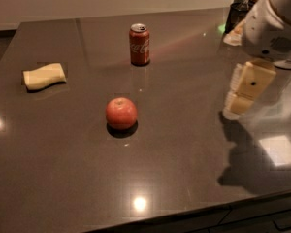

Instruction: Move apple near sponge

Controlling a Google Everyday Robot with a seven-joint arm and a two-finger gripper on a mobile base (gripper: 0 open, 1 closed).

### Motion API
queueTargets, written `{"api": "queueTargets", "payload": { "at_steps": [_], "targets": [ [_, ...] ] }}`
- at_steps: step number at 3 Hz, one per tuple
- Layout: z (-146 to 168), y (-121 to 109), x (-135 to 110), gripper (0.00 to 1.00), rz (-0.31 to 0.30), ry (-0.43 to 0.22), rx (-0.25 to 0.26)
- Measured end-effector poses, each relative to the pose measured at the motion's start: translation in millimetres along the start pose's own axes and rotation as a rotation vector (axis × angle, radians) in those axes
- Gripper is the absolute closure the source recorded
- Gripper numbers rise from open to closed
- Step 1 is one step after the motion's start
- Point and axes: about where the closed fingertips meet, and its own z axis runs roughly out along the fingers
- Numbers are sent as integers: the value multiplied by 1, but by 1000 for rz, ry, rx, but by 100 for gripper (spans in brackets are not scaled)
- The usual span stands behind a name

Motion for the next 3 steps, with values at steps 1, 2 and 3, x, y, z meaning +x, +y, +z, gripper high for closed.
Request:
{"api": "queueTargets", "payload": {
  "at_steps": [1, 2, 3],
  "targets": [
    [24, -7, -48, 0, -48, -104, -32],
    [52, -7, -89, 0, -99, -160, -69],
    [84, 7, -130, 0, -179, -190, -109]
  ]
}}
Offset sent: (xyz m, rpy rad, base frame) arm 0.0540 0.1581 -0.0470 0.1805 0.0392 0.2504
